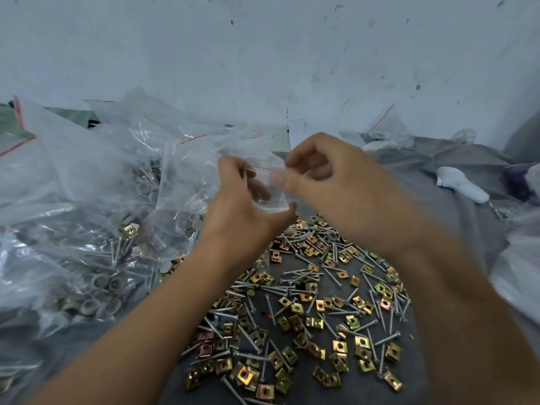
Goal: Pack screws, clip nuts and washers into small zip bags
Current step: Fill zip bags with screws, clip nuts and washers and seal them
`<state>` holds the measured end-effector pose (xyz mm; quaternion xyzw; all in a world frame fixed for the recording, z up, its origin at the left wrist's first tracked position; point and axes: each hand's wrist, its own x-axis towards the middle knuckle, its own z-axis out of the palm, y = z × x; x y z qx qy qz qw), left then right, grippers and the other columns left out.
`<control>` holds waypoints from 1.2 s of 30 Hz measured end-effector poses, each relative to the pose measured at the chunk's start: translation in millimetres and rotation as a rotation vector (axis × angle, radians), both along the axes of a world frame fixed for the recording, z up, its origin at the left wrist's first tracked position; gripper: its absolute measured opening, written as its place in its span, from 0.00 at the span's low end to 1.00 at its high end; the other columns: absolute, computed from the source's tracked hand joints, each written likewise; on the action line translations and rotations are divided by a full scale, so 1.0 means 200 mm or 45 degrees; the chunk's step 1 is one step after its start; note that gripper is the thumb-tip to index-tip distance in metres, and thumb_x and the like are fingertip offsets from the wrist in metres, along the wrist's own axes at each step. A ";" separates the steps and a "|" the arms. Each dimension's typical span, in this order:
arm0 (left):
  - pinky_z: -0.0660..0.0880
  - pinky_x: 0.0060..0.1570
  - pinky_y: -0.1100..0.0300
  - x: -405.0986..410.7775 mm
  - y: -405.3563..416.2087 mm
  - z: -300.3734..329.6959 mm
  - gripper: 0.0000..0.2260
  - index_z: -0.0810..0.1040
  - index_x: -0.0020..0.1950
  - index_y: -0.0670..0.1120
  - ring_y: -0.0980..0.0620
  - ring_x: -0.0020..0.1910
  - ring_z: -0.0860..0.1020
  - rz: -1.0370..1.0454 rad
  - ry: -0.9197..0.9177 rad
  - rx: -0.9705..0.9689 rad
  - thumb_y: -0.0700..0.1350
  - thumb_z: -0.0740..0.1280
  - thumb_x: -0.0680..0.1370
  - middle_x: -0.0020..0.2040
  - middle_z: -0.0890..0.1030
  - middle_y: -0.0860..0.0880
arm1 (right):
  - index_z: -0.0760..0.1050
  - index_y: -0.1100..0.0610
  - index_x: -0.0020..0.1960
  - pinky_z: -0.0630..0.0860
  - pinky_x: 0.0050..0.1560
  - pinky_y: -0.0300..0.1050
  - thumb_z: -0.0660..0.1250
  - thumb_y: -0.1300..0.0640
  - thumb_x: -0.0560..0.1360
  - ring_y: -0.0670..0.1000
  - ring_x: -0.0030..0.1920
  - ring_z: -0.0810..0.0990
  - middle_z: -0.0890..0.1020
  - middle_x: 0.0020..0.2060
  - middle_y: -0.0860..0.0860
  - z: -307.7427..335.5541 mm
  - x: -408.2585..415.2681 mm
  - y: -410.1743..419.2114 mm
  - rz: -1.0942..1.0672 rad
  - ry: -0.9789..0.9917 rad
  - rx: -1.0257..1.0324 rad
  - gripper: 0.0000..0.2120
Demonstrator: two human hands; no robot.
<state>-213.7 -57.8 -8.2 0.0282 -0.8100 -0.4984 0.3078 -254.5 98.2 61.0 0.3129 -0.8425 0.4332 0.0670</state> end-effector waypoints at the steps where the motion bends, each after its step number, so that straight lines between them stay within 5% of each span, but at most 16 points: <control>1: 0.82 0.46 0.42 -0.01 -0.01 0.00 0.32 0.62 0.61 0.54 0.54 0.44 0.81 0.027 0.000 0.012 0.57 0.78 0.67 0.47 0.79 0.53 | 0.79 0.44 0.53 0.78 0.40 0.31 0.77 0.36 0.71 0.35 0.44 0.81 0.84 0.44 0.41 -0.03 0.00 0.00 -0.022 -0.046 0.054 0.18; 5: 0.80 0.37 0.42 -0.03 -0.03 -0.02 0.34 0.59 0.59 0.59 0.48 0.41 0.81 0.126 -0.072 -0.049 0.58 0.79 0.64 0.45 0.79 0.52 | 0.82 0.47 0.51 0.84 0.48 0.44 0.83 0.38 0.63 0.38 0.42 0.84 0.86 0.42 0.42 -0.08 -0.01 -0.01 -0.069 -0.110 0.054 0.22; 13: 0.76 0.41 0.70 -0.05 -0.08 -0.02 0.37 0.67 0.64 0.56 0.64 0.48 0.81 0.002 -0.003 0.016 0.61 0.84 0.64 0.50 0.81 0.55 | 0.86 0.48 0.45 0.80 0.41 0.34 0.80 0.55 0.71 0.40 0.40 0.84 0.86 0.36 0.43 -0.13 -0.07 0.01 -0.080 0.018 -0.166 0.05; 17: 0.84 0.49 0.54 -0.02 -0.15 0.02 0.22 0.80 0.62 0.58 0.51 0.49 0.86 -0.181 0.033 0.171 0.56 0.82 0.71 0.51 0.87 0.50 | 0.86 0.50 0.45 0.81 0.44 0.36 0.80 0.55 0.72 0.42 0.41 0.86 0.87 0.38 0.43 -0.14 -0.10 0.04 -0.035 -0.088 -0.406 0.04; 20: 0.81 0.47 0.61 -0.01 -0.16 0.05 0.13 0.87 0.57 0.55 0.51 0.46 0.85 -0.138 0.086 0.302 0.52 0.78 0.72 0.45 0.86 0.44 | 0.87 0.52 0.47 0.81 0.46 0.37 0.80 0.56 0.73 0.44 0.43 0.86 0.88 0.40 0.45 -0.15 -0.12 0.06 -0.053 -0.164 -0.535 0.04; 25: 0.78 0.42 0.71 -0.01 -0.16 0.08 0.10 0.88 0.50 0.44 0.56 0.43 0.87 -0.121 0.106 0.533 0.45 0.78 0.71 0.43 0.89 0.46 | 0.87 0.54 0.49 0.79 0.46 0.32 0.79 0.57 0.73 0.46 0.47 0.87 0.89 0.42 0.49 -0.16 -0.14 0.09 -0.015 -0.359 -0.757 0.05; 29: 0.77 0.42 0.72 0.00 -0.17 0.08 0.09 0.90 0.48 0.47 0.59 0.46 0.86 -0.134 0.068 0.543 0.49 0.78 0.71 0.46 0.90 0.49 | 0.87 0.55 0.49 0.81 0.50 0.36 0.79 0.58 0.72 0.49 0.49 0.88 0.89 0.43 0.51 -0.16 -0.15 0.09 -0.018 -0.362 -0.810 0.06; 36: 0.74 0.50 0.56 0.01 -0.17 0.09 0.12 0.90 0.52 0.52 0.56 0.45 0.82 -0.197 0.024 0.608 0.54 0.76 0.72 0.45 0.88 0.50 | 0.87 0.56 0.50 0.79 0.49 0.33 0.79 0.59 0.72 0.48 0.46 0.88 0.89 0.42 0.52 -0.17 -0.15 0.11 0.018 -0.351 -0.836 0.07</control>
